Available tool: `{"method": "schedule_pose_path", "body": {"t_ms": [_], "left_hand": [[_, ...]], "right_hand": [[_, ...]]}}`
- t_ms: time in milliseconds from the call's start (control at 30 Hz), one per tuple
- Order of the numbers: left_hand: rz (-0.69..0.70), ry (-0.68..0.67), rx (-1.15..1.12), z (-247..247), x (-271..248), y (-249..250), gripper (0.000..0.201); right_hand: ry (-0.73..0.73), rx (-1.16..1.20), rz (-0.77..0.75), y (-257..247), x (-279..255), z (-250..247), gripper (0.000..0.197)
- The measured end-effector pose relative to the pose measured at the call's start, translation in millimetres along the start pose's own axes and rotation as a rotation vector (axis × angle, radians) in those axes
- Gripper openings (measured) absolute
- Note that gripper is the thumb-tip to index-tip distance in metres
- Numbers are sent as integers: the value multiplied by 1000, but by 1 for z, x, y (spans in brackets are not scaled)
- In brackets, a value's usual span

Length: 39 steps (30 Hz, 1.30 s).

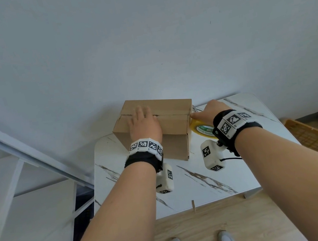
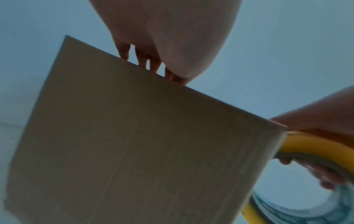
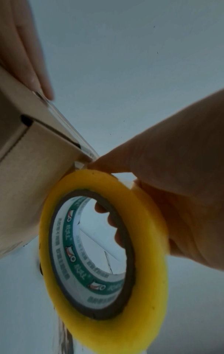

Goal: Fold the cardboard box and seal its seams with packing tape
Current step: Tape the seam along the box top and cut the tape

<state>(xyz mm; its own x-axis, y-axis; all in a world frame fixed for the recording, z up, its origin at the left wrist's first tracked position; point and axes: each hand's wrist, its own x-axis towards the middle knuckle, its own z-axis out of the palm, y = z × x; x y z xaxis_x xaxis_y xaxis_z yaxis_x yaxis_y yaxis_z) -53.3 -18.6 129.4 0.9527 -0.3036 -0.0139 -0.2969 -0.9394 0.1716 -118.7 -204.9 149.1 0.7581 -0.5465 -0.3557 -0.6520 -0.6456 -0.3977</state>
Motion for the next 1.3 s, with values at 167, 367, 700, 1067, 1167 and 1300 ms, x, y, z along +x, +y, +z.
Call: {"method": "schedule_pose_path", "body": {"t_ms": [167, 367, 700, 1067, 1167, 1300], "left_hand": [[312, -25, -143, 2, -6, 33, 46], [274, -141, -16, -2, 15, 44, 58], [164, -115, 77, 9, 25, 33, 61], [29, -32, 102, 17, 27, 51, 56], [35, -7, 94, 20, 26, 50, 58], [19, -42, 108, 17, 29, 49, 83]], "right_hand": [[4, -1, 0, 1, 2, 1, 44], [-4, 7, -23, 6, 8, 3, 47], [-85, 211, -160, 6, 23, -2, 31], [-107, 201, -218, 7, 37, 11, 20], [-92, 164, -223, 10, 41, 27, 11], [-48, 188, -252, 10, 43, 36, 17]]}}
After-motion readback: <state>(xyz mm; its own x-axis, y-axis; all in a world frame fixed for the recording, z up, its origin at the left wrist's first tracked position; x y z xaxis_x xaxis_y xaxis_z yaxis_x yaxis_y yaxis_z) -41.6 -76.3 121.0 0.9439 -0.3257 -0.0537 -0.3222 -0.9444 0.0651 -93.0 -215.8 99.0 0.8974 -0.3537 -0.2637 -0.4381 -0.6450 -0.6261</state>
